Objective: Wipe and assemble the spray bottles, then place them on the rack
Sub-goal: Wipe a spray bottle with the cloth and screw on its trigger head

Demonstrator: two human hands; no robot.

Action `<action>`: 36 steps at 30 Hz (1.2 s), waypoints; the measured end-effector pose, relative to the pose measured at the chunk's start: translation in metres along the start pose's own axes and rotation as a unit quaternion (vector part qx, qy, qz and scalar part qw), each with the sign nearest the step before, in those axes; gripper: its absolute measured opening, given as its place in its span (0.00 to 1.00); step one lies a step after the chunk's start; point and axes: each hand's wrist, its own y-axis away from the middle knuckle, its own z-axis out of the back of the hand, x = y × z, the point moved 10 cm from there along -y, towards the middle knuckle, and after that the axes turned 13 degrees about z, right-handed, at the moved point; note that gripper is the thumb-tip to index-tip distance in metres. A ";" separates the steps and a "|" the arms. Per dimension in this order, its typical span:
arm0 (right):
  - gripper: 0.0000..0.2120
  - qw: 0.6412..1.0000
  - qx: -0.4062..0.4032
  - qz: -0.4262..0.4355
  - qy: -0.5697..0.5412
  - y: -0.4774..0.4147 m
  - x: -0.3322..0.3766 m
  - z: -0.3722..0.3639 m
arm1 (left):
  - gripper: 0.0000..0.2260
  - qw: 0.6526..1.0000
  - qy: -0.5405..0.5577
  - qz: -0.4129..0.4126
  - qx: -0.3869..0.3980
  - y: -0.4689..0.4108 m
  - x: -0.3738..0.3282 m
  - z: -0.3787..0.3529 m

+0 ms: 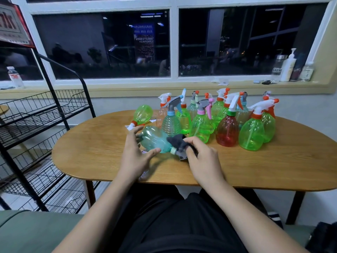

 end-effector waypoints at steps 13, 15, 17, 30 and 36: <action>0.25 0.938 0.324 0.095 0.083 0.041 0.016 -0.076 | 0.31 0.994 -0.101 0.013 -0.039 0.002 0.001 -0.001; 0.32 0.917 0.367 0.092 0.129 0.043 0.014 -0.085 | 0.30 0.992 -0.121 0.004 -0.045 0.001 0.000 -0.001; 0.38 0.907 0.387 0.075 0.151 0.042 0.012 -0.088 | 0.28 0.991 -0.126 -0.001 -0.043 0.001 -0.001 -0.002; 0.43 0.917 0.362 -0.036 0.162 0.032 -0.026 -0.064 | 0.25 0.992 -0.113 0.012 -0.049 0.002 -0.001 0.000; 0.40 0.913 0.365 -0.009 0.183 0.048 -0.021 -0.054 | 0.25 0.992 -0.113 0.023 -0.056 0.002 0.000 -0.001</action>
